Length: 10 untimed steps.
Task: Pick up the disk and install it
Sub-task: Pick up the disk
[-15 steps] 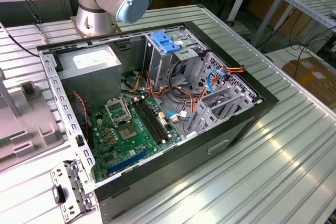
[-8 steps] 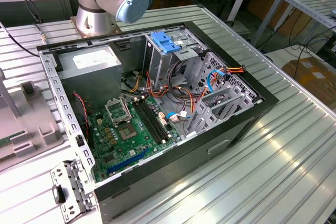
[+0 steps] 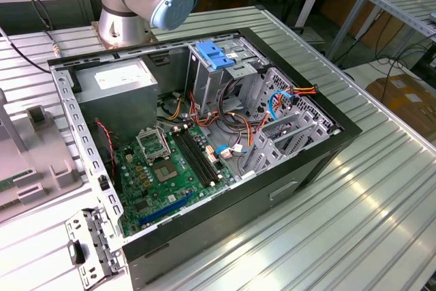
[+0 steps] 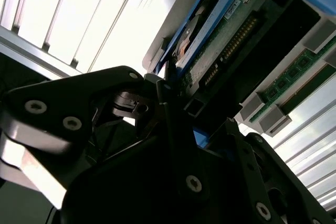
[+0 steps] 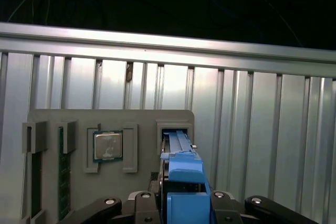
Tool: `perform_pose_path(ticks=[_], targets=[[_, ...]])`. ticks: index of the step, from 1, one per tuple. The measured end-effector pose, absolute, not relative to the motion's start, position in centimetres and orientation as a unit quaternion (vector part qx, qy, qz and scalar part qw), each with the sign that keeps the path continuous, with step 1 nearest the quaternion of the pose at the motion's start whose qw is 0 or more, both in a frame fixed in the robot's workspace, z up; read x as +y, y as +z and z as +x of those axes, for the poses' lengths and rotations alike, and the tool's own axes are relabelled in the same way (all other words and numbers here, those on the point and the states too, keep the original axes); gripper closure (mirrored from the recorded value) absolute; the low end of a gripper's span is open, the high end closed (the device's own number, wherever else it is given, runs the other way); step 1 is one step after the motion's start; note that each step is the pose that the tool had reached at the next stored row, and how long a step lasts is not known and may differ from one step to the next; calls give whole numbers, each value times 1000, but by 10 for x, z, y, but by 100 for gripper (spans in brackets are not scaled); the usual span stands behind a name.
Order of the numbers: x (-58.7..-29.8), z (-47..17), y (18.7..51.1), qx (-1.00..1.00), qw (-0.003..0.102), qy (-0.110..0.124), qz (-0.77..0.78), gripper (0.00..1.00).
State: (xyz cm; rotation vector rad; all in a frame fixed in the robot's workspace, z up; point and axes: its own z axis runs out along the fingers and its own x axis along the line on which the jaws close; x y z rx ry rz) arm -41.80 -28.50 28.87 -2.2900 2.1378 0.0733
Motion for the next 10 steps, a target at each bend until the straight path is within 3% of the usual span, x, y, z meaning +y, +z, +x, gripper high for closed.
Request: perform_pose_path(ticks=[10], targets=[[-285,-418,290,682,4,23,-731,63]])
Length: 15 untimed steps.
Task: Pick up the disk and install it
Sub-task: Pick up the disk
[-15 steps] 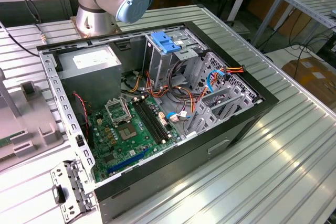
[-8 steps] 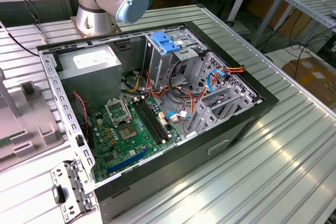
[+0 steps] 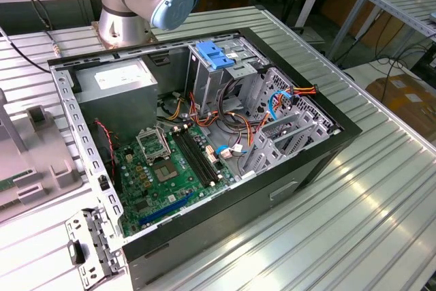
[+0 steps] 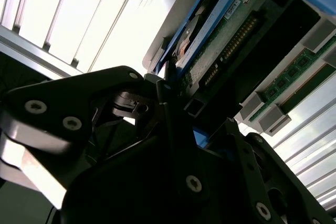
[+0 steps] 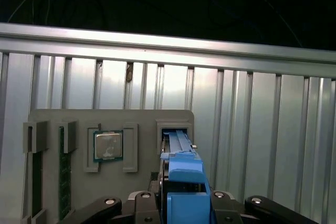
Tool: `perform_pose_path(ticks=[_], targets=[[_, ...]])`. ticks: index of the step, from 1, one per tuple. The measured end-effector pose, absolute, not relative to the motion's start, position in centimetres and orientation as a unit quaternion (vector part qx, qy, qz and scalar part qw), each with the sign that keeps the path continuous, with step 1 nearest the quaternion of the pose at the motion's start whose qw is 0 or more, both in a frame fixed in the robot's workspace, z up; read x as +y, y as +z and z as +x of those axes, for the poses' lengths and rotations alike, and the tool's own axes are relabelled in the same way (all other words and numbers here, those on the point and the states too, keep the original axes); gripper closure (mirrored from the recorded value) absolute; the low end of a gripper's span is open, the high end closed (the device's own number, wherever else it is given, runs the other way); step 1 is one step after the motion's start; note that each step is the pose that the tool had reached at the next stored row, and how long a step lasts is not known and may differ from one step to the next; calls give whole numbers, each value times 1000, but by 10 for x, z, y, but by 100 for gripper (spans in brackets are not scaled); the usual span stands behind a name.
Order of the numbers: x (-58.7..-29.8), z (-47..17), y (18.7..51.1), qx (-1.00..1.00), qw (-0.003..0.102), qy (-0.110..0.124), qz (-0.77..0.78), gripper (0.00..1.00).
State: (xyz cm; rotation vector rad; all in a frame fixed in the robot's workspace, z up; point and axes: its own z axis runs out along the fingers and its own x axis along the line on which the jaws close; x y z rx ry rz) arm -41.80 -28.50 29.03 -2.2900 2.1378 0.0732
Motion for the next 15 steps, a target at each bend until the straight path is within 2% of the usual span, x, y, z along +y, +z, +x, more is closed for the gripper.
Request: perform_pose_path(ticks=[15], targets=[[-285,-418,294,682,4,23,-731,63]])
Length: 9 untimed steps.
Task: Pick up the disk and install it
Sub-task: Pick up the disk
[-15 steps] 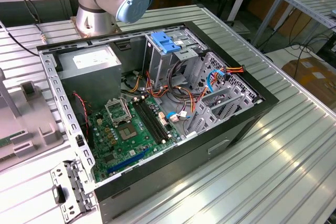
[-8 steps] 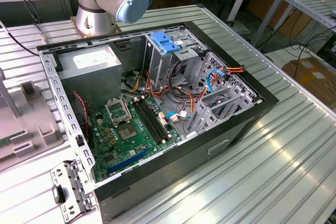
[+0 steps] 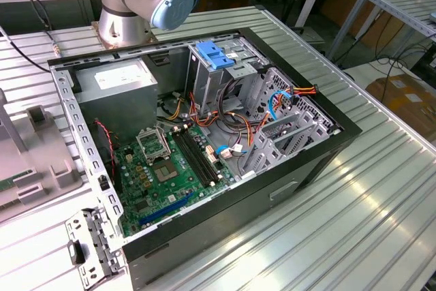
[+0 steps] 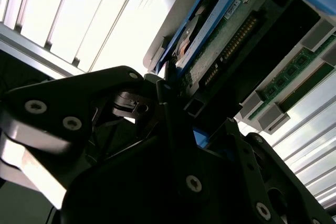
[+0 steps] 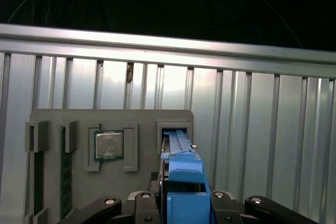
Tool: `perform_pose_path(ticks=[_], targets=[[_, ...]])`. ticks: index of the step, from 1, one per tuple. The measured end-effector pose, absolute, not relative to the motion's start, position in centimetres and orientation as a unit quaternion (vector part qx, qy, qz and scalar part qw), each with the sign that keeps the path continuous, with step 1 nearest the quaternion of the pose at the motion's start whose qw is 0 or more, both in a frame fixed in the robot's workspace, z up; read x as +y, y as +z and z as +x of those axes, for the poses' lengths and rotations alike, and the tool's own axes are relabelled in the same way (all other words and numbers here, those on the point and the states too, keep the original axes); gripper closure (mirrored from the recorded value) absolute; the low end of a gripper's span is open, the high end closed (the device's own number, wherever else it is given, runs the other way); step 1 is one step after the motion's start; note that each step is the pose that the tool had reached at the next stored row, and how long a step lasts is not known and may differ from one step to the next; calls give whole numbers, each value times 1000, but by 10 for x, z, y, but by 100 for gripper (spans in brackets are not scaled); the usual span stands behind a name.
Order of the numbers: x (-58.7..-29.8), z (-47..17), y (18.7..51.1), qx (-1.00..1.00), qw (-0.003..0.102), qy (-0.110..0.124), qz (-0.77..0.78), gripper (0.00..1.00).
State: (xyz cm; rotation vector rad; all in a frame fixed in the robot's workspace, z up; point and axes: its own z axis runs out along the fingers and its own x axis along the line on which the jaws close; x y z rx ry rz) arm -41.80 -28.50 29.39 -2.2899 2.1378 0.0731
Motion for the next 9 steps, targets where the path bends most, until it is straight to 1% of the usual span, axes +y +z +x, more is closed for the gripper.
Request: perform_pose_path(ticks=[9], targets=[[-285,-418,296,682,4,23,-731,63]])
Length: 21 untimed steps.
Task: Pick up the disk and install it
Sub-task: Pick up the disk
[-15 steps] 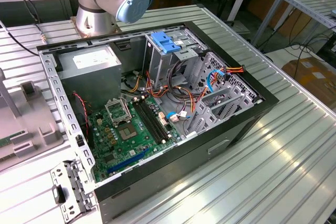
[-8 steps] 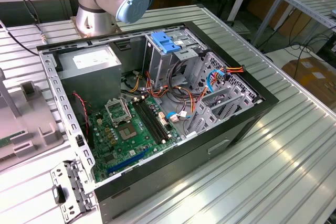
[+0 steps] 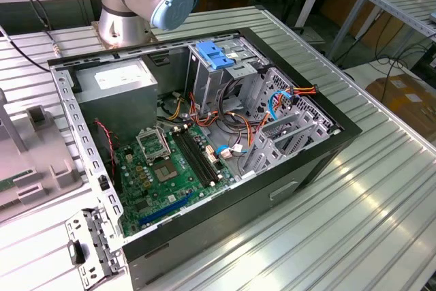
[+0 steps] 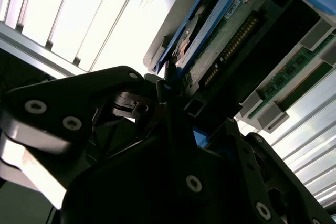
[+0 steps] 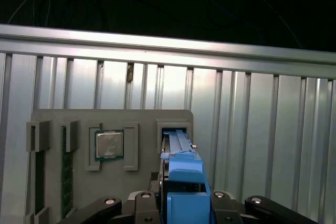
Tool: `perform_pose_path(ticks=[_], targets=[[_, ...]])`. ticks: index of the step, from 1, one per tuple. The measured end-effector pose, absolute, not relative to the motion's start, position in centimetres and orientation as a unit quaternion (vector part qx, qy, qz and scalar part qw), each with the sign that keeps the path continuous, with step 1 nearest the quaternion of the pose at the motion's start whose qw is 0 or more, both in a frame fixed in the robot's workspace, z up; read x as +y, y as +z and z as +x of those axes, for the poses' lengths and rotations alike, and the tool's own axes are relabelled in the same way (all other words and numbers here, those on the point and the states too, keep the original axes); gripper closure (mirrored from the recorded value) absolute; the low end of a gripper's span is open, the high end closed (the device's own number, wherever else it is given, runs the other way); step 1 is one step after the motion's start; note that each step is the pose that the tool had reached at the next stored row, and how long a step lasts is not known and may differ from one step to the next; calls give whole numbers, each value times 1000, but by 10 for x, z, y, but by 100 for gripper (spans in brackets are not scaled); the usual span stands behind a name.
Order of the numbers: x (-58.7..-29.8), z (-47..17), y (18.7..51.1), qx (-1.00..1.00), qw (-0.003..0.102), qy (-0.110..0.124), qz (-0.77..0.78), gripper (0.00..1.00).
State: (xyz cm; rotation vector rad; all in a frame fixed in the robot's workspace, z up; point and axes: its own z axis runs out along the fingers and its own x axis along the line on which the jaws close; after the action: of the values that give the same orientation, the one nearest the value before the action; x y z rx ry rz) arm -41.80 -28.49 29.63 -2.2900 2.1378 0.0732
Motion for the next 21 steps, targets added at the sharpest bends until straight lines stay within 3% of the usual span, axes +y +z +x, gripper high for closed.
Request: perform_pose_path(ticks=[21], targets=[[-285,-418,303,682,4,23,-731,63]])
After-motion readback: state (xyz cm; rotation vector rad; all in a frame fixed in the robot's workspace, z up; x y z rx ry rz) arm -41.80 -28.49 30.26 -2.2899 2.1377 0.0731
